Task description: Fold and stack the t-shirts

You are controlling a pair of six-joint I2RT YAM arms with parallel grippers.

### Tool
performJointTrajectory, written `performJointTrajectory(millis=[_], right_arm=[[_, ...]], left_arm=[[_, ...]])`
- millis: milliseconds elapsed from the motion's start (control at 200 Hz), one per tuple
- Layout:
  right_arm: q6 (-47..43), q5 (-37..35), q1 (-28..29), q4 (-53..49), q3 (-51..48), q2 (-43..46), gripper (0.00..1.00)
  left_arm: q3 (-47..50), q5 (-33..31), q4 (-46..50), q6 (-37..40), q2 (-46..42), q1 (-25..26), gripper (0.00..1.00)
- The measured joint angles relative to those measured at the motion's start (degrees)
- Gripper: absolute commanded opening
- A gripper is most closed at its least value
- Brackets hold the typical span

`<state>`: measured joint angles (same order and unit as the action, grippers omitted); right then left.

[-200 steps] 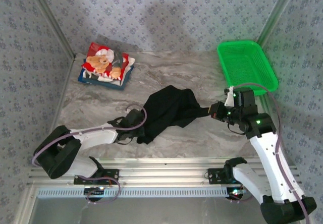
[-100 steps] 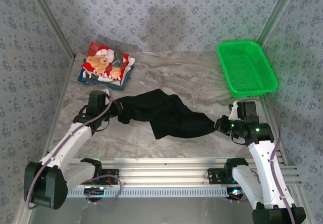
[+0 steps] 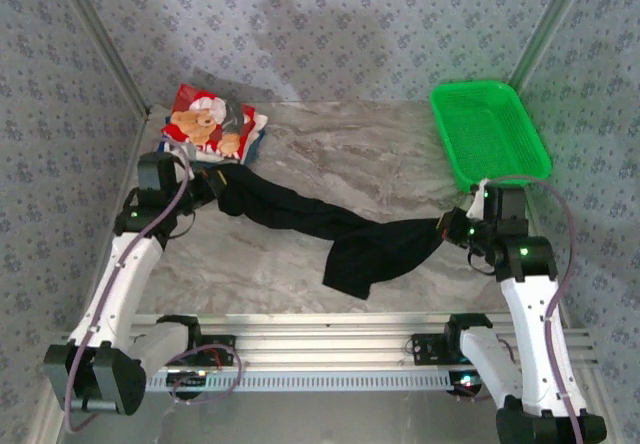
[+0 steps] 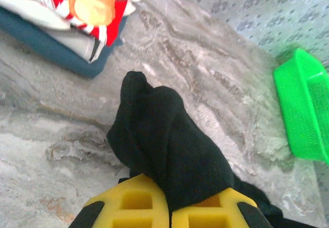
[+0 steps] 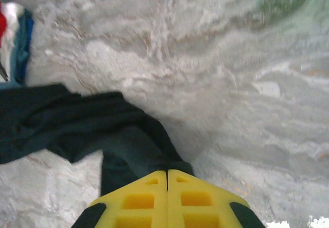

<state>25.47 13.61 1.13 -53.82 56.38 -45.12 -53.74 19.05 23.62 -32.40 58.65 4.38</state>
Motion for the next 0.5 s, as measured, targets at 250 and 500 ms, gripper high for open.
performJointTrajectory(millis=[250,500], right_arm=[[-4.74,-0.52,-1.6,2.25,15.54,-8.57,0.0],[-13.46,-5.35,-1.57,5.88,25.97,-13.4,0.0]], left_arm=[[-15.19,3.28,4.61,0.92,3.1,-3.76,0.01],[-24.79,7.43,6.43,1.36,4.85,-9.4,0.01]])
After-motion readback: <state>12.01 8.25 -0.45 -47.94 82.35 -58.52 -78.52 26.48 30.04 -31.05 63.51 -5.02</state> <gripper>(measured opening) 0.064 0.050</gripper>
